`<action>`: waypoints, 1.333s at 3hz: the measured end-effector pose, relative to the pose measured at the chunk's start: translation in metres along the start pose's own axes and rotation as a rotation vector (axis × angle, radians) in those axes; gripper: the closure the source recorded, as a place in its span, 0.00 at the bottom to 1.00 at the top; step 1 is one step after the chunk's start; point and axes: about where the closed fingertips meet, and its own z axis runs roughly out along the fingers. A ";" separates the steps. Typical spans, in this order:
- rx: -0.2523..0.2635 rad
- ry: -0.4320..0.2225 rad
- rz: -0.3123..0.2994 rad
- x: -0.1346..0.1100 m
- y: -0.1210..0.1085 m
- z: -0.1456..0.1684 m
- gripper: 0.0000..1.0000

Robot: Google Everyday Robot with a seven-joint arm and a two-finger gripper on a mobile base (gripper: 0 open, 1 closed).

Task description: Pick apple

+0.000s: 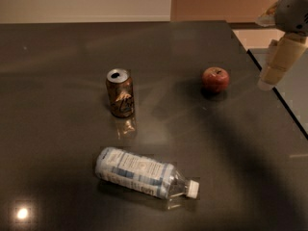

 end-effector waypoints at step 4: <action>-0.072 -0.093 0.018 -0.008 -0.046 0.086 0.00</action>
Offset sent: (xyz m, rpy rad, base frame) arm 0.0612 0.0048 -0.0563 0.1148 0.1195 0.0324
